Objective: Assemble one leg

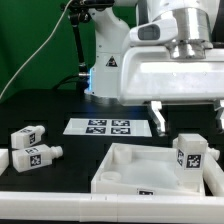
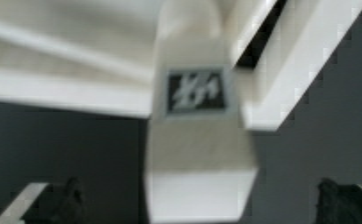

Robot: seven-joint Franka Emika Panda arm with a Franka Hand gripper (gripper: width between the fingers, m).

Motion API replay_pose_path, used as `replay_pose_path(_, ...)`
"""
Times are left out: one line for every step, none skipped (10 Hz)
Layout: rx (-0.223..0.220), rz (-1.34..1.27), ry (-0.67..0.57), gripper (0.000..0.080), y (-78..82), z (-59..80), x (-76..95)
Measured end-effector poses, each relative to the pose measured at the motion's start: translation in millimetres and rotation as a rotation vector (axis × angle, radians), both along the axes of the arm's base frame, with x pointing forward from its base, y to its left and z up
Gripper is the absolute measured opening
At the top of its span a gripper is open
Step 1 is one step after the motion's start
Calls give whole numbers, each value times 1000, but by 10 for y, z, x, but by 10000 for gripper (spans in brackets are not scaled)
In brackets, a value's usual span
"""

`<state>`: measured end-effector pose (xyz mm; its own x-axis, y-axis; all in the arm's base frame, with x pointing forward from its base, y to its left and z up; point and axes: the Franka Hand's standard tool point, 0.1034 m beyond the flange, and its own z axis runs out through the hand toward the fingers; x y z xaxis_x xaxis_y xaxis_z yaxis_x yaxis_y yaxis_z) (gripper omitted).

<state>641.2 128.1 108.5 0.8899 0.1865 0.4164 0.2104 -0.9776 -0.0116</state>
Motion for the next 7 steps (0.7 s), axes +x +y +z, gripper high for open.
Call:
replay_pose_path(3, 0, 23, 649, 16, 30, 38)
replay_pose_path(13, -38, 110, 649, 36, -49, -13)
replay_pose_path(6, -62, 198, 649, 12, -57, 3)
replay_pose_path(4, -83, 252, 649, -2, -29, 41)
replay_pose_path(-10, -79, 329, 649, -4, -20, 22)
replay_pose_path(-14, -77, 366, 649, 0, -9, 45)
replay_pose_path(-18, -75, 411, 649, 1, -17, 18)
